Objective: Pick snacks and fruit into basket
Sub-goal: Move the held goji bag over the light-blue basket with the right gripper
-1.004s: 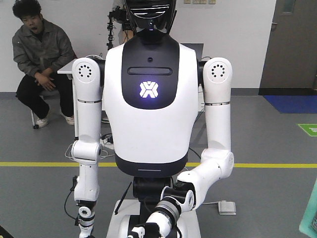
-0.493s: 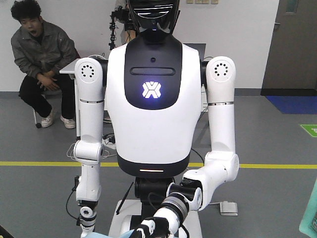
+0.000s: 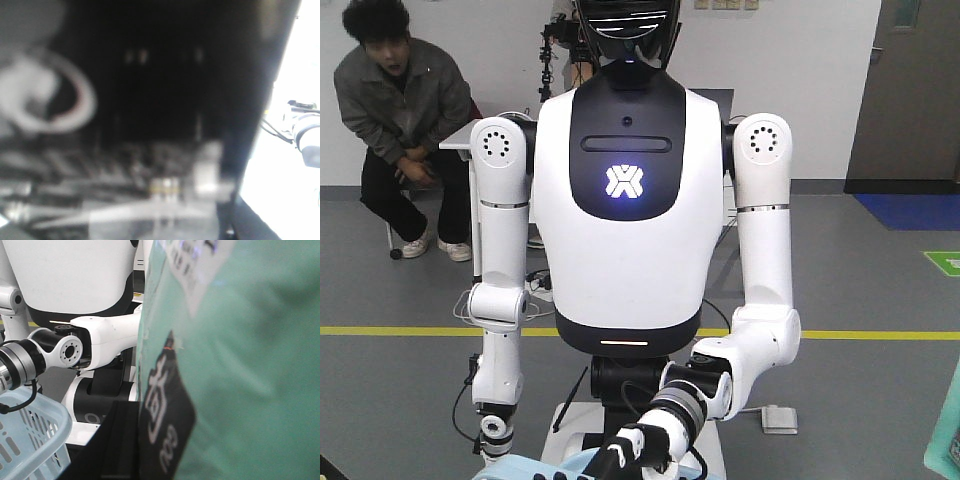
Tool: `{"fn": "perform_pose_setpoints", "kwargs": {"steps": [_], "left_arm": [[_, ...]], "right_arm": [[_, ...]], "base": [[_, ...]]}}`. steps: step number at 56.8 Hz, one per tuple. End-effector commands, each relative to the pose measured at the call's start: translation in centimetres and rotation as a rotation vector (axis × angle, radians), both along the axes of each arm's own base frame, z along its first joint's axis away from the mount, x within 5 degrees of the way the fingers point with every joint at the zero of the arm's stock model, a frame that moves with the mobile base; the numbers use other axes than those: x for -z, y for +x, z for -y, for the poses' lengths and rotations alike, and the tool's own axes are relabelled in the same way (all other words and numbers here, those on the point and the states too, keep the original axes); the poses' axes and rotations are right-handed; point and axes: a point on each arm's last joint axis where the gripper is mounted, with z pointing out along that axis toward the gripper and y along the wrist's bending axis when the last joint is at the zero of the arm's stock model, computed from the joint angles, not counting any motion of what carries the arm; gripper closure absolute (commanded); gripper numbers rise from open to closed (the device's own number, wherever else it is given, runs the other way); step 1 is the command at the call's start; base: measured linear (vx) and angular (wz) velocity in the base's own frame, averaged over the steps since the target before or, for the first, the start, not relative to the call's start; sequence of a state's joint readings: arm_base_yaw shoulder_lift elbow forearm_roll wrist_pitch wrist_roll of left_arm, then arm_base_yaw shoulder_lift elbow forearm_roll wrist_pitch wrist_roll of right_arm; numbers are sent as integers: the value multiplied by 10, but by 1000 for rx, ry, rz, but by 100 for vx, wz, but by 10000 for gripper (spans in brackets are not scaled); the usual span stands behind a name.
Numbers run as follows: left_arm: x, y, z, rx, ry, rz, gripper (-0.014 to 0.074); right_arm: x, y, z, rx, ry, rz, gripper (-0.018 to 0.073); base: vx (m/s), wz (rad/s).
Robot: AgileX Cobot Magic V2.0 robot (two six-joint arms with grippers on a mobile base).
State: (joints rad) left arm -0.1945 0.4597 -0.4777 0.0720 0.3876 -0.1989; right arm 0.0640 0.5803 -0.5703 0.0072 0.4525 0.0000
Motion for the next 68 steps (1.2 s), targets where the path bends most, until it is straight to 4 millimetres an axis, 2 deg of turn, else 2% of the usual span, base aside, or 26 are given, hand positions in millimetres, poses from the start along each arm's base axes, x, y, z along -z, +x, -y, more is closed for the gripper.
{"fn": "perform_pose_setpoints", "kwargs": {"steps": [1,68], "left_arm": [[-20,1,1,7,-23,133,600],[-20,1,1,7,-23,132,600]], "right_arm": [[-18,2,0,-2,1,126,559],[-18,2,0,-2,1,126,559]], "base": [[-5,-5],[-5,0]]}}
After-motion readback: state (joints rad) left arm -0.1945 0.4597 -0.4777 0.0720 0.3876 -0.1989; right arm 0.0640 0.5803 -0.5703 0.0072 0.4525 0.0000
